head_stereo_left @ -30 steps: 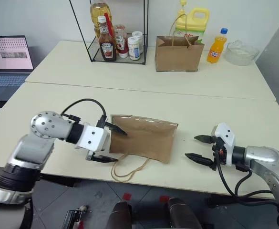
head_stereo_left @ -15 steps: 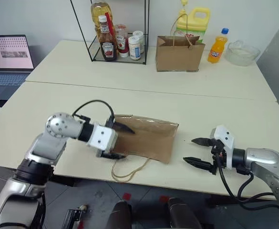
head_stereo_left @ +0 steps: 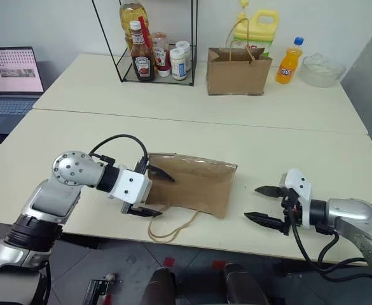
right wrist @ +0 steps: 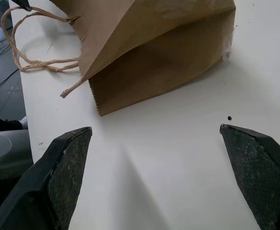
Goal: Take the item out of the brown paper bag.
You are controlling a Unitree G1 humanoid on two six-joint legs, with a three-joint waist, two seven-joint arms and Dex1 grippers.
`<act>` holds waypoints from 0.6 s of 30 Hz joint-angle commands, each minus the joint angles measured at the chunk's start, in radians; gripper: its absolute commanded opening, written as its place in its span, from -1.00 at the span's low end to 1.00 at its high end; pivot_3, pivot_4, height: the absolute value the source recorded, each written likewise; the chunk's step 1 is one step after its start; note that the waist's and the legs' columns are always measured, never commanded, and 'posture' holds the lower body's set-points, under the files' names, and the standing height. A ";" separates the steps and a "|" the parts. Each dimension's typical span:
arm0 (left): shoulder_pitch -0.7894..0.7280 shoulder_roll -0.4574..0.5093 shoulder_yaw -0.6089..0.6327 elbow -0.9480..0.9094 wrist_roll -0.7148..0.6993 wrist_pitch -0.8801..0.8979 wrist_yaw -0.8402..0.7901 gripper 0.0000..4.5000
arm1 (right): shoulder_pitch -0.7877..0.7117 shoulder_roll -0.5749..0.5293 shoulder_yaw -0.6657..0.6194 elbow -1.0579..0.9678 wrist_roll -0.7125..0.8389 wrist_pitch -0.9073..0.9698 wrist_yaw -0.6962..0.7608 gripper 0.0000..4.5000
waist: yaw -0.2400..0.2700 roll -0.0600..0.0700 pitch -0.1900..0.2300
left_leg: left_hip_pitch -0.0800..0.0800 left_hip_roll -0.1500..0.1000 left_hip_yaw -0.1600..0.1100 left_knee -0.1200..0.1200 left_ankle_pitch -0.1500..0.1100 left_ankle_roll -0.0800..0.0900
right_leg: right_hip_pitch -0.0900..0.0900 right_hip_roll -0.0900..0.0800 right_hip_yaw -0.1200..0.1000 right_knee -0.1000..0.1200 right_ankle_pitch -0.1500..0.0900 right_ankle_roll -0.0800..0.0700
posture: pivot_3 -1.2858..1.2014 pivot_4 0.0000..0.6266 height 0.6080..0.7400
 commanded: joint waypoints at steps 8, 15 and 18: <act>-0.085 0.025 0.037 0.034 -0.033 0.044 -0.002 1.00 | 0.022 -0.017 -0.018 -0.016 0.014 -0.023 0.016 0.99 | 0.000 0.000 0.000 | 0.000 0.000 0.000 0.000 0.000 0.000 | 0.000 0.000 0.000 0.000 0.000 0.000 | 0.03 -0.52 1.00; -0.003 0.065 0.036 -0.032 -0.051 0.029 -0.017 1.00 | 0.032 -0.015 -0.016 -0.015 0.013 -0.030 0.013 0.99 | 0.000 0.000 0.000 | 0.000 0.000 0.000 0.000 0.000 0.000 | 0.000 0.000 0.000 0.000 0.000 0.000 | 0.03 -0.52 1.00; 0.020 0.054 0.036 -0.042 -0.046 0.021 -0.005 1.00 | 0.032 -0.015 -0.017 -0.014 0.013 -0.032 0.011 0.99 | 0.001 0.000 0.000 | 0.000 0.000 0.000 0.000 0.000 0.000 | 0.000 0.000 0.000 0.000 0.000 0.000 | 0.03 -0.52 1.00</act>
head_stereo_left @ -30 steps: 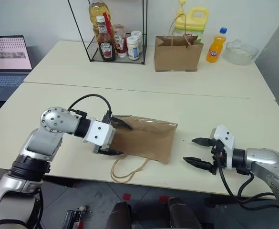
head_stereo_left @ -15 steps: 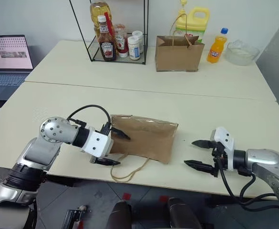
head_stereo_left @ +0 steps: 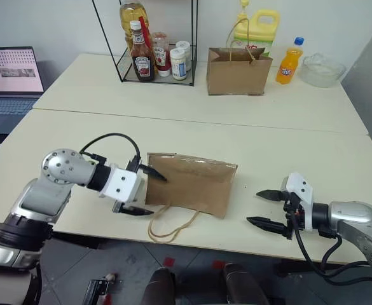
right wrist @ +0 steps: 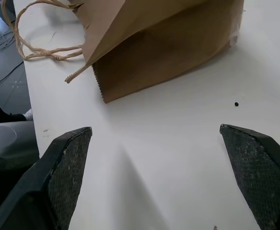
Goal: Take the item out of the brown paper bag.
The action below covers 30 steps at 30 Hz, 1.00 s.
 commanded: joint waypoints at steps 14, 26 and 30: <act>0.051 -0.123 -0.031 -0.077 0.002 -0.016 0.094 0.83 | 0.006 -0.020 -0.025 -0.017 -0.001 -0.031 0.005 1.00 | 0.000 0.000 0.000 | 0.000 0.000 0.000 0.000 0.000 0.000 | 0.000 0.000 0.000 0.000 0.000 0.000 | 0.03 -0.52 1.00; 0.043 -0.149 0.014 -0.111 -0.113 0.237 0.147 -0.82 | 0.036 -0.083 0.026 -0.056 -0.111 -0.214 0.064 1.00 | 0.000 0.000 0.000 | 0.000 0.000 0.000 0.000 0.000 0.000 | 0.000 0.000 0.000 0.000 0.000 0.000 | 0.03 -0.52 1.00; 0.029 -0.159 0.046 -0.162 -0.229 0.519 0.216 -1.00 | 0.081 -0.114 0.078 -0.047 -0.262 -0.507 0.128 1.00 | 0.000 0.000 0.000 | 0.000 0.000 0.000 0.001 0.000 0.000 | 0.000 0.000 0.000 0.000 0.000 0.000 | 0.03 -0.52 1.00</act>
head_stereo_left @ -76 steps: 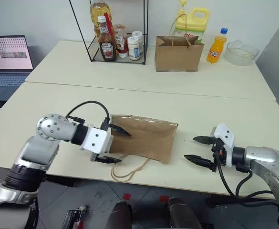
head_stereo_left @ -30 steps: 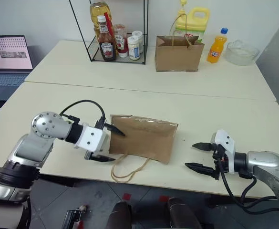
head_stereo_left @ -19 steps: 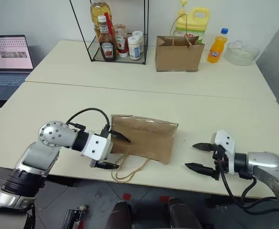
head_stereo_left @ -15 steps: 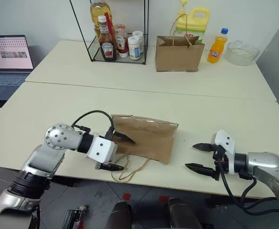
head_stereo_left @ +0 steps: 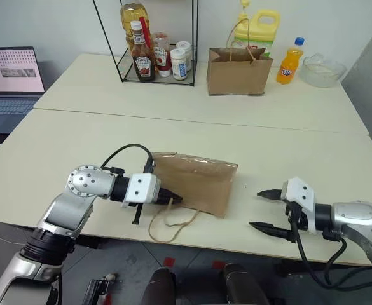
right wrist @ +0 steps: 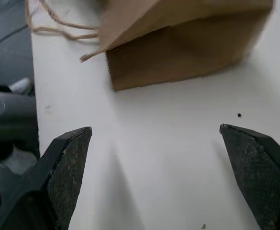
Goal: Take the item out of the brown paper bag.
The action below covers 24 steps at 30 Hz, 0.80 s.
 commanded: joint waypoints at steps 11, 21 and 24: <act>-0.039 -0.028 0.090 -0.115 -0.238 0.576 0.178 -1.00 | 0.007 0.073 0.183 0.154 -0.273 -0.946 0.112 1.00 | -0.001 0.000 0.000 | 0.001 0.000 0.000 0.000 0.000 0.000 | 0.001 0.000 0.000 0.000 0.000 0.000 | 0.03 -0.52 1.00; -0.030 -0.022 0.085 -0.122 -0.222 0.558 0.174 -1.00 | -0.080 0.131 0.277 0.298 -0.210 -1.039 0.146 0.10 | 0.000 0.000 0.000 | 0.002 0.000 0.000 0.000 0.000 0.000 | 0.002 0.000 0.000 0.001 0.000 0.000 | 0.03 -0.52 1.00; -0.035 -0.024 0.085 -0.116 -0.220 0.556 0.175 -1.00 | -0.106 0.138 0.302 0.297 -0.140 -0.927 0.175 -0.39 | 0.002 0.000 0.000 | 0.002 0.000 0.000 0.000 0.000 0.000 | 0.002 0.000 0.000 0.001 0.000 0.000 | 0.03 -0.52 1.00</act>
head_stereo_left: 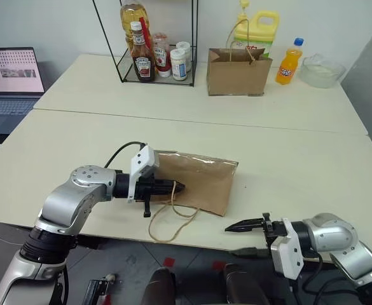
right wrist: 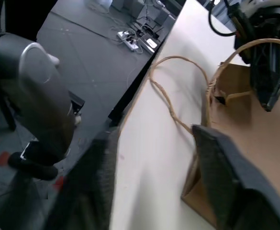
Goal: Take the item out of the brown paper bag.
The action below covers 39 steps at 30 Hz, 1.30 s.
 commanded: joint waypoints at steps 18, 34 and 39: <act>-0.087 -0.049 0.088 -0.028 -0.154 0.228 0.105 -1.00 | -0.173 0.223 0.106 0.068 -0.003 0.341 -0.042 -0.99 | 0.000 0.000 0.000 | 0.000 0.000 -0.001 0.000 0.000 0.000 | -0.001 0.000 0.000 0.001 0.000 0.000 | 0.03 -0.52 1.00; -0.127 -0.079 0.089 -0.013 -0.184 0.273 0.132 -1.00 | -0.317 0.303 0.152 0.432 -0.378 -0.135 -0.231 0.54 | -0.005 -0.001 0.000 | 0.001 0.000 0.000 0.000 0.000 0.000 | -0.001 0.000 0.000 0.002 0.000 0.000 | 0.03 -0.52 1.00; -0.128 -0.079 0.088 -0.015 -0.184 0.276 0.131 -1.00 | -0.378 0.320 0.167 0.484 -0.427 -0.226 -0.293 0.54 | -0.005 -0.001 -0.001 | 0.004 0.000 0.000 0.000 0.000 -0.001 | 0.001 0.000 0.000 0.003 0.000 0.000 | 0.03 -0.52 1.00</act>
